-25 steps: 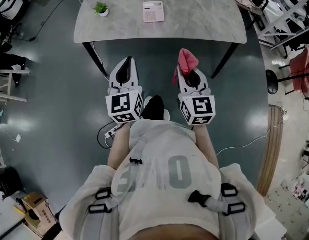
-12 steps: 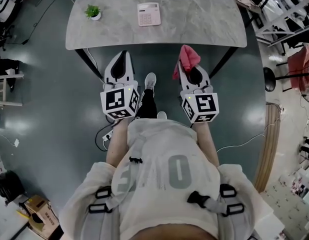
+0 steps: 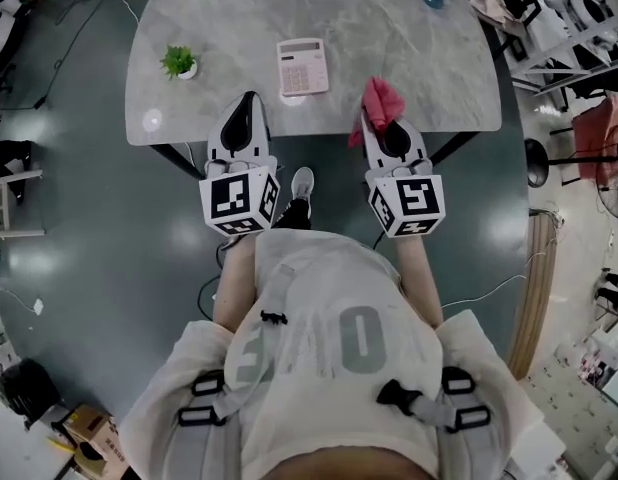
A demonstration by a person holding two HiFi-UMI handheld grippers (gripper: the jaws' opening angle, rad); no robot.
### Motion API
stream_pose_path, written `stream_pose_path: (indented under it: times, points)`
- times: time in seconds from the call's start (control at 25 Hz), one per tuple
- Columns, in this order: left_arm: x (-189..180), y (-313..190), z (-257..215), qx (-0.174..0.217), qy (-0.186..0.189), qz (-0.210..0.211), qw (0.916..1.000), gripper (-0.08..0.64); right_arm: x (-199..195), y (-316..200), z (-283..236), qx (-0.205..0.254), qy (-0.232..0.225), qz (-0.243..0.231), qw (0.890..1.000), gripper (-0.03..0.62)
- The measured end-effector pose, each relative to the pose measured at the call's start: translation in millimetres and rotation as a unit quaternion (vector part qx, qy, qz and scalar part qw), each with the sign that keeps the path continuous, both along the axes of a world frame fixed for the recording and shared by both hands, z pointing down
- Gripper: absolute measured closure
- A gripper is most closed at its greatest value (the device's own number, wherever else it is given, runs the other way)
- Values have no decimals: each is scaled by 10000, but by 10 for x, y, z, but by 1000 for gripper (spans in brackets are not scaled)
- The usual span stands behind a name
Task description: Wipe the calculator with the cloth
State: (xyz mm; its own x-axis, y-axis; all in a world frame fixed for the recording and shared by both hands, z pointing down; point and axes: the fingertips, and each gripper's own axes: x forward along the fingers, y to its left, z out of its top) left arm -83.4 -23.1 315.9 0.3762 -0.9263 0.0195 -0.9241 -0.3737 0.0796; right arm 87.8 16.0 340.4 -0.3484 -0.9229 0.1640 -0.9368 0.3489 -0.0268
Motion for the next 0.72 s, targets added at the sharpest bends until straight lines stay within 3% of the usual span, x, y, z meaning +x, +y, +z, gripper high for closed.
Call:
stream_pose_path:
  times: [0.4,0.72]
  points:
    - [-92,-1211,-103,10,66,217,9997,538,-60,-1197,-121,-1,64,285,9996,537]
    - [48,-1529,-115,-35,2,152,9999,538,64,-1596,-156,14,-188,298,9994,537]
